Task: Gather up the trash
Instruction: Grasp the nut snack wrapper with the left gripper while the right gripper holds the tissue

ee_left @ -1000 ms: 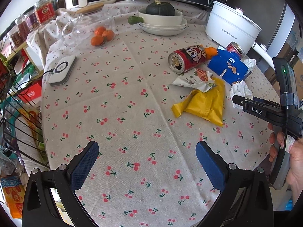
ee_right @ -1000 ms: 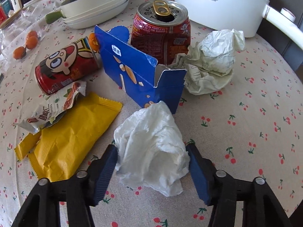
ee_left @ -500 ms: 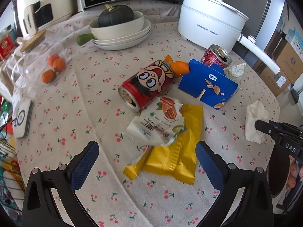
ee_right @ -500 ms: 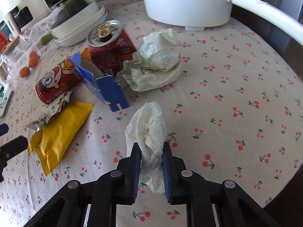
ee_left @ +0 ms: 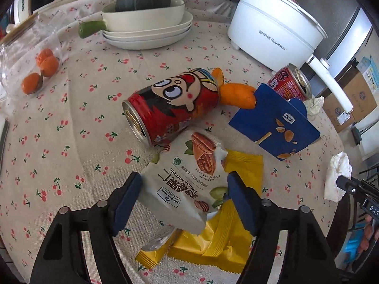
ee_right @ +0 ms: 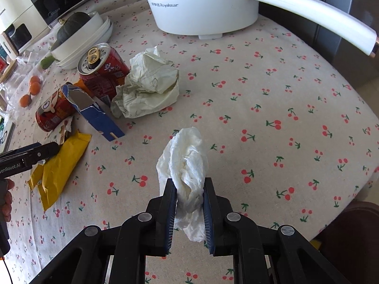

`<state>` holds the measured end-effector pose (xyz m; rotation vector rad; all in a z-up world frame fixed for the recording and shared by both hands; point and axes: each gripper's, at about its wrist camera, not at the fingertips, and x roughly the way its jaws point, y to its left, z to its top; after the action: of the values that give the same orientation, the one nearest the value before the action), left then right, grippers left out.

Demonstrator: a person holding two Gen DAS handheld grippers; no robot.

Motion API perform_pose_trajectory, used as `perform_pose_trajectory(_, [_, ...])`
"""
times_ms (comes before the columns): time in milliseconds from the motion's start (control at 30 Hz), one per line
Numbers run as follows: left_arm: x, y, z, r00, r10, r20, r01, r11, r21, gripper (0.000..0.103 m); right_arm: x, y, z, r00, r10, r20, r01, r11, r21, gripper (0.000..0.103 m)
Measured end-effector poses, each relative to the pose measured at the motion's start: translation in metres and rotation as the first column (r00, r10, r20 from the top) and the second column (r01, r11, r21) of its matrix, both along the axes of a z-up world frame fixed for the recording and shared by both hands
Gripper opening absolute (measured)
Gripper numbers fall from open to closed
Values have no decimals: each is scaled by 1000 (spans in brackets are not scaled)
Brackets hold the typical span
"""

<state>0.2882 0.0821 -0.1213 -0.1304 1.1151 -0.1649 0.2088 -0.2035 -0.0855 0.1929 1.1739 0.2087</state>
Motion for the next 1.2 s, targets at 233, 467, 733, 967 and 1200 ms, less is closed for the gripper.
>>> perform_pose_trajectory(233, [-31, -7, 16, 999, -27, 44, 27, 1000, 12, 39, -8, -1, 7, 1000, 9, 16, -9, 1000, -9, 18])
perform_pose_trajectory(467, [-59, 8, 21, 999, 0, 53, -2, 1000, 29, 27, -25, -15, 16, 1000, -21, 23, 21, 1000, -5, 19])
perform_pose_trajectory(733, [-39, 16, 28, 998, 68, 16, -68, 998, -2, 86, -28, -23, 16, 999, -44, 7, 43, 999, 22, 22])
perform_pose_trajectory(967, [-7, 6, -2, 994, 86, -72, -79, 993, 89, 86, -18, -20, 4, 1000, -30, -10, 29, 1000, -9, 22])
perform_pose_trajectory(1200, [-20, 9, -9, 992, 122, 1, -122, 988, 96, 73, -19, -20, 2, 1000, -15, -11, 15, 1000, -28, 22])
